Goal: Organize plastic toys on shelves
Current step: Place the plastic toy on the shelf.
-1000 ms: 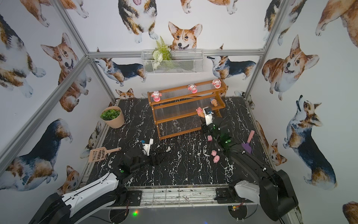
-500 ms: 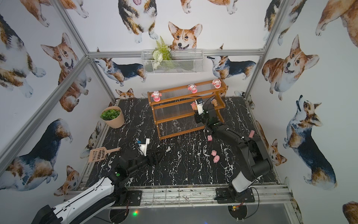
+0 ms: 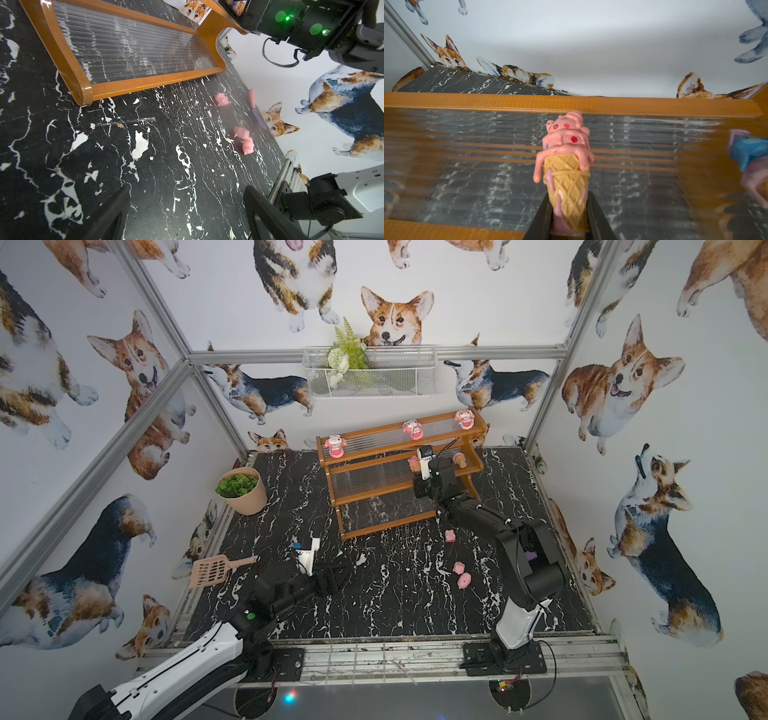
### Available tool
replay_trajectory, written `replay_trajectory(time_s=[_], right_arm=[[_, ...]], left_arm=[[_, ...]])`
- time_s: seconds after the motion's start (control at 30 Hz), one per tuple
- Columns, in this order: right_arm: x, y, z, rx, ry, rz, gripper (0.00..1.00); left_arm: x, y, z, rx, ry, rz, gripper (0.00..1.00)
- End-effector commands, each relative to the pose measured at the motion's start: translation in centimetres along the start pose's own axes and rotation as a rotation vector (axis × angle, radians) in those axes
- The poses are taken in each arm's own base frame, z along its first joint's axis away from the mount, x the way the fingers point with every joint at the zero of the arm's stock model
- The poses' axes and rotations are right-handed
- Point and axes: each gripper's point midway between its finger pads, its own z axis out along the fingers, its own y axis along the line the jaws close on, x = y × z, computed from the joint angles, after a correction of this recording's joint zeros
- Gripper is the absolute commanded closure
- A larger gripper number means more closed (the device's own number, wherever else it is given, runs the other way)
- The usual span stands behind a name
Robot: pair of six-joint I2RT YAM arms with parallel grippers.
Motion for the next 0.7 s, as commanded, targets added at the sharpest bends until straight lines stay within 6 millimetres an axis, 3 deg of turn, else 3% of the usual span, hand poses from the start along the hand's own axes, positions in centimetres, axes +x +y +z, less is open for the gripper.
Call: replay_trajectory(time_s=[0.0, 0.53, 0.67], right_arm=[[-0.13, -0.18, 0.18, 0.014, 0.004, 0.022, 0.71], [0.14, 0.48, -0.27, -0.006, 0.015, 0.02, 0.65], [-0.06, 0.39, -0.75, -0.003, 0.007, 0.017, 0.56]], left_arm=[[0.02, 0.18, -0.07, -0.007, -0.005, 0.007, 0.11], [-0.25, 0.18, -0.35, -0.013, -0.019, 0.008, 0.11], [-0.38, 0.1, -0.37, -0.011, -0.022, 0.008, 0.11]])
